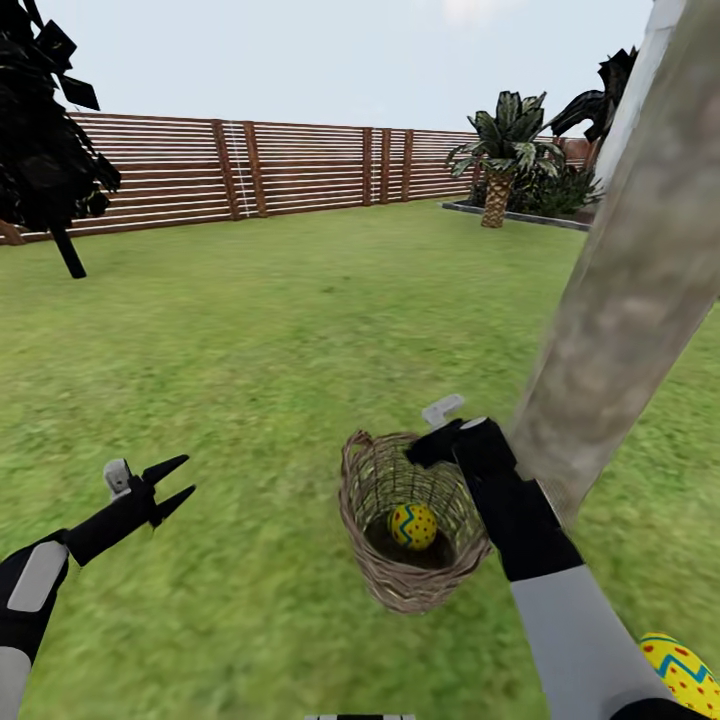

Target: Take the three Easter eggs out of the wicker basket on the lawn in the garden, then place them on the lawn next to a single tree (choose any tree) so that all three eggs are next to the same tree and none are left in the basket.

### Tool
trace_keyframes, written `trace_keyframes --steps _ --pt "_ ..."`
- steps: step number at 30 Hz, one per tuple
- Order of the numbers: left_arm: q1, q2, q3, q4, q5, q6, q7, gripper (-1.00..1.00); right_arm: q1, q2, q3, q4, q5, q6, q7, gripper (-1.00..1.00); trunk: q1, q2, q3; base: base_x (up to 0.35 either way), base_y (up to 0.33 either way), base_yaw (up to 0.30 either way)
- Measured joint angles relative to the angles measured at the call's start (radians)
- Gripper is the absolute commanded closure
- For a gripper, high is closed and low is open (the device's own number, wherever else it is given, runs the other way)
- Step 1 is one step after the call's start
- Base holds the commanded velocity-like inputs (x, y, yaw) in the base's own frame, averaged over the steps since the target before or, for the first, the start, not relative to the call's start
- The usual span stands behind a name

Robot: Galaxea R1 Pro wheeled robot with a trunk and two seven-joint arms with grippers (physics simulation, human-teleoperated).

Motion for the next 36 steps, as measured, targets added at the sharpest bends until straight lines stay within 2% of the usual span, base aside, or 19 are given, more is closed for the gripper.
trace_keyframes --steps 1,4,5,6,7,12,13,15,17,21,25,28,32,36 --pt "0.000 0.000 0.000 0.002 0.000 0.000 0.001 -1.00 0.000 -0.001 0.008 0.003 0.000 0.000 0.013 -1.00 0.000 0.000 0.000 0.322 0.010 0.000" --pt "0.000 0.000 0.000 0.004 0.000 0.000 0.003 -1.00 0.001 -0.015 0.063 0.018 0.002 -0.002 0.158 -1.00 0.000 0.000 0.000 0.302 0.004 0.000" --pt "0.000 0.000 0.000 0.004 0.000 0.000 0.003 -1.00 0.002 -0.026 0.084 0.020 0.007 -0.002 0.202 -1.00 0.000 0.000 0.000 0.108 0.001 0.000" --pt "0.000 0.000 0.001 0.004 0.000 0.000 0.003 -1.00 0.002 -0.052 0.120 0.021 0.024 -0.002 0.261 -1.00 0.000 0.000 0.000 0.055 0.001 0.000" --pt "0.000 -0.001 0.002 0.004 0.000 0.000 0.002 -1.00 0.002 -0.066 0.134 0.023 0.039 -0.003 0.283 -1.00 0.000 0.000 0.000 0.035 0.000 0.000" --pt "0.000 -0.001 0.004 0.003 0.000 0.000 0.001 -1.00 0.002 -0.090 0.147 0.035 0.064 -0.008 0.305 -1.00 0.001 0.000 0.000 0.012 0.000 0.000" --pt "0.000 -0.001 0.005 0.003 -0.001 0.000 0.001 -1.00 0.002 -0.106 0.150 0.041 0.071 -0.011 0.307 -1.00 0.001 0.000 0.000 0.049 0.000 0.000" --pt "0.000 -0.001 0.005 0.002 -0.001 0.000 0.001 -1.00 0.002 -0.118 0.152 0.050 0.079 -0.014 0.308 -1.00 0.000 0.000 0.000 0.178 0.000 0.000" --pt "0.000 -0.002 0.005 -0.002 -0.002 0.000 0.000 -1.00 0.001 -0.125 0.153 0.079 0.101 -0.018 0.308 -1.00 0.000 0.000 0.000 0.272 0.000 0.000" --pt "0.000 -0.003 0.004 -0.004 -0.002 0.000 0.000 -1.00 -0.004 -0.127 0.160 0.134 0.156 -0.045 0.310 -1.00 0.000 0.000 0.000 0.309 0.000 0.000" --pt "0.000 -0.003 0.003 -0.002 -0.002 0.000 0.000 -1.00 -0.011 -0.125 0.188 0.205 0.176 -0.120 0.346 -1.00 0.000 0.000 0.000 0.165 0.000 0.000" --pt "0.000 -0.003 0.003 -0.003 -0.002 0.000 -0.001 -1.00 -0.036 -0.124 0.192 0.239 0.179 -0.154 0.365 -1.00 0.001 0.000 0.000 0.025 0.000 0.000" --pt "0.000 -0.003 0.004 -0.002 0.004 0.001 -0.002 -1.00 -0.091 -0.121 0.193 0.333 0.178 -0.188 0.372 -1.00 0.001 0.000 0.000 0.004 0.000 0.000" --pt "0.000 -0.003 0.004 -0.006 0.008 0.002 -0.003 -1.00 -0.109 -0.122 0.193 0.415 0.180 -0.247 0.381 -1.00 0.002 0.000 -0.008 0.000 0.000 0.000"
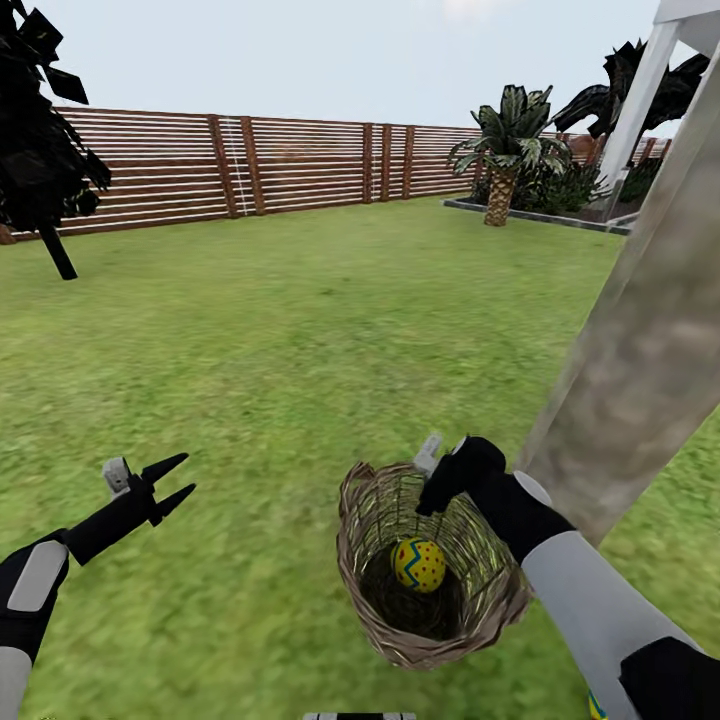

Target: Take the three Easter eggs out of the wicker basket on the lawn in the garden, then place them on the lawn next to a single tree (choose any tree) so that all three eggs are next to the same tree and none are left in the basket.

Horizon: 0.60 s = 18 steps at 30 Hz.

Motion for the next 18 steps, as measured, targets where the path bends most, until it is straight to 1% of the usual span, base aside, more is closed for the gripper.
trace_keyframes --steps 2,5,6,8,18 --pt "0.000 -0.001 0.000 -0.002 0.001 0.000 0.000 -1.00 -0.007 -0.001 0.000 0.015 0.002 -0.022 0.012 -1.00 0.001 0.000 -0.008 0.000 0.000 0.000" --pt "0.000 0.000 0.000 -0.003 0.001 0.001 0.000 -1.00 -0.017 -0.002 0.000 0.012 0.000 -0.044 0.038 -1.00 0.002 -0.001 -0.019 0.000 0.000 0.000" --pt "0.000 0.000 0.000 -0.003 0.001 0.002 0.000 -1.00 -0.018 -0.001 -0.001 0.015 0.001 -0.071 0.046 -1.00 0.003 -0.001 -0.023 0.000 0.000 0.000" --pt "0.000 0.000 0.000 -0.003 0.001 0.002 0.000 -1.00 -0.019 0.000 -0.001 0.018 0.004 -0.093 0.051 -1.00 0.004 -0.002 -0.031 0.000 0.000 0.000" --pt "0.000 -0.001 0.000 -0.003 0.001 0.002 0.001 -1.00 -0.020 0.003 -0.001 0.013 0.015 -0.108 0.046 -1.00 0.008 -0.004 -0.070 0.000 0.000 0.000"
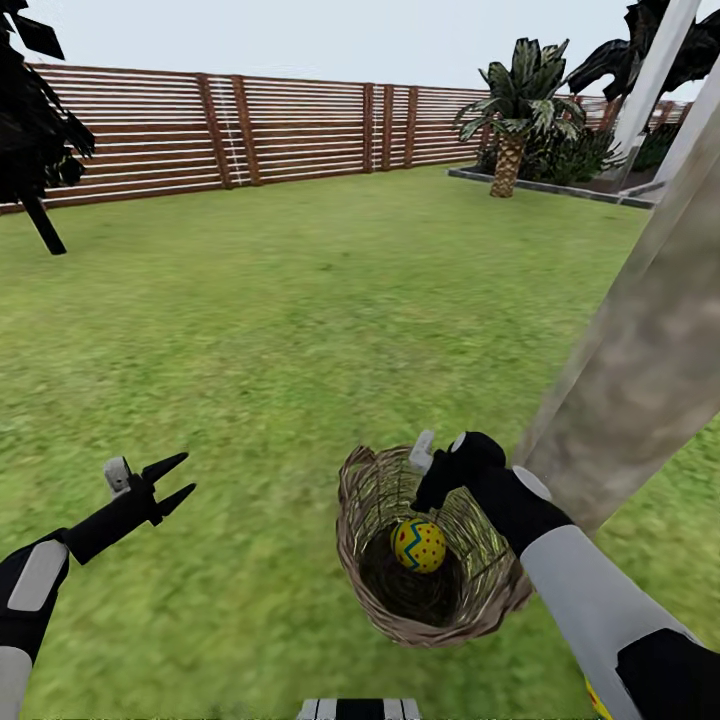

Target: Take the three Easter eggs out of the wicker basket on the lawn in the garden, then place them on the lawn next to a single tree (choose any tree) so that all three eggs are next to the same tree and none are left in the basket.

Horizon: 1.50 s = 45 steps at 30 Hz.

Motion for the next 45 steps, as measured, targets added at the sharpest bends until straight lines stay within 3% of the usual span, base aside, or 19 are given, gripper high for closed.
trace_keyframes --steps 7,11,17,24,29,45 --pt "0.000 0.000 -0.002 0.001 0.000 0.000 0.000 -1.00 -0.012 0.001 0.000 0.019 0.033 -0.003 -0.011 -1.00 0.003 -0.002 -0.027 0.000 0.000 0.000" --pt "0.000 0.000 -0.003 0.002 0.000 0.000 0.000 -1.00 -0.034 0.001 0.000 0.081 0.036 -0.009 -0.035 -1.00 0.005 -0.003 -0.043 0.000 0.000 0.000" --pt "0.000 0.000 -0.003 0.002 0.000 -0.001 -0.001 -1.00 -0.068 0.004 -0.001 0.187 0.031 -0.093 -0.108 -1.00 0.008 -0.004 -0.066 0.000 0.000 0.000" --pt "0.000 -0.001 -0.004 0.002 0.000 -0.001 -0.001 -1.00 -0.069 0.009 -0.001 0.183 0.029 -0.139 -0.107 -1.00 0.011 -0.006 -0.093 0.000 0.000 0.000" --pt "0.000 -0.001 -0.005 0.002 0.000 -0.001 -0.002 -1.00 -0.069 0.022 -0.001 0.180 0.029 -0.141 -0.109 -1.00 0.013 -0.007 -0.112 0.000 0.000 0.000" --pt "0.000 -0.002 -0.005 0.002 0.000 -0.002 -0.002 -1.00 -0.069 0.023 -0.002 0.152 0.020 -0.146 -0.114 -1.00 0.020 -0.011 -0.174 0.000 0.000 0.000"
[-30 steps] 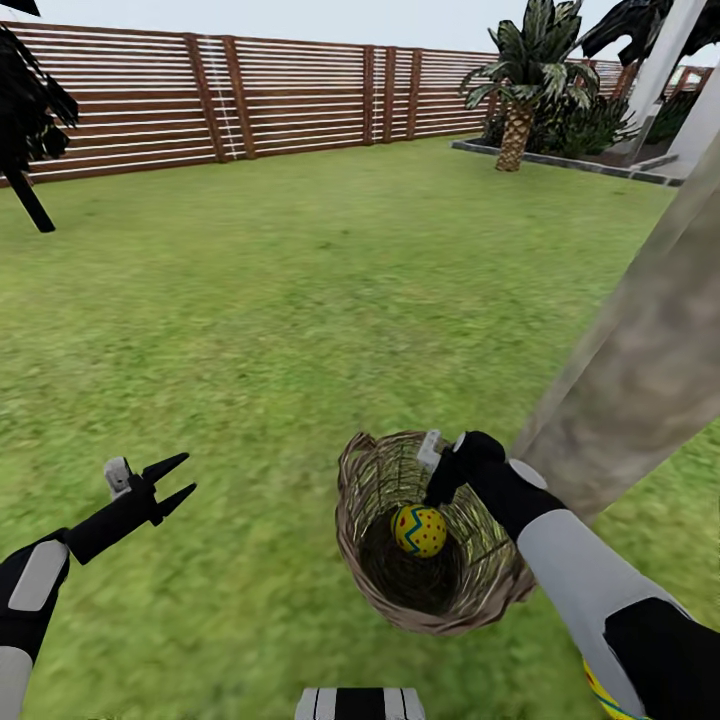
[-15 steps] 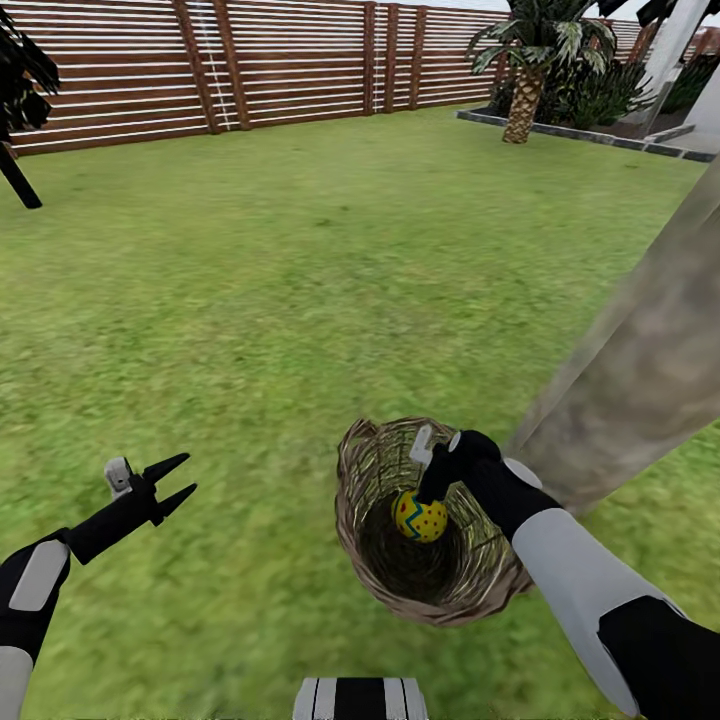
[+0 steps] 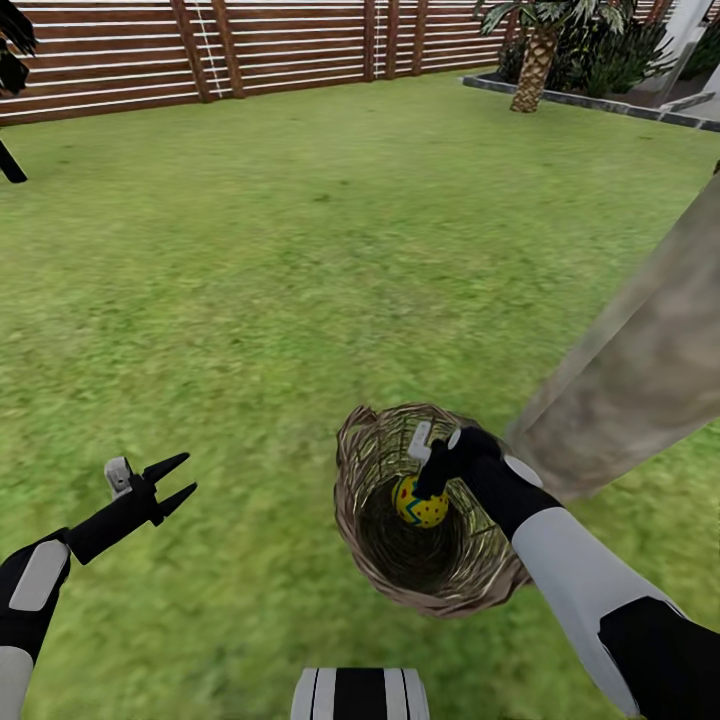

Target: Take the three Easter eggs out of the wicker basket on the lawn in the garden, then place them on the lawn next to a single tree (choose any tree) so that all three eggs are next to the same tree and none are left in the basket.

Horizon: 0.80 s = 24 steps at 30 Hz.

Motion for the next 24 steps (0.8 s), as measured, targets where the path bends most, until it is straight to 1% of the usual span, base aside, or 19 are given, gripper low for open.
trace_keyframes --steps 18,19,22,24 --pt "0.000 -0.001 -0.001 0.000 0.000 0.000 0.000 -1.00 -0.001 -0.004 -0.008 -0.025 0.001 0.002 -0.005 -1.00 0.008 -0.004 -0.070 0.000 0.000 0.000" --pt "0.000 -0.001 -0.001 0.000 0.000 0.000 0.000 -1.00 -0.003 -0.003 -0.009 -0.025 0.001 0.003 -0.010 -1.00 0.009 -0.004 -0.074 0.000 0.000 0.000" --pt "0.000 -0.002 -0.001 0.000 0.000 0.000 0.000 -1.00 -0.007 -0.003 -0.009 -0.025 0.000 0.003 -0.054 -1.00 0.010 -0.005 -0.085 0.000 0.000 0.000" --pt "0.000 -0.002 -0.001 0.000 0.000 0.000 0.000 -1.00 -0.007 -0.003 -0.009 -0.025 0.000 0.003 -0.067 -1.00 0.011 -0.006 -0.093 0.000 0.000 0.000"
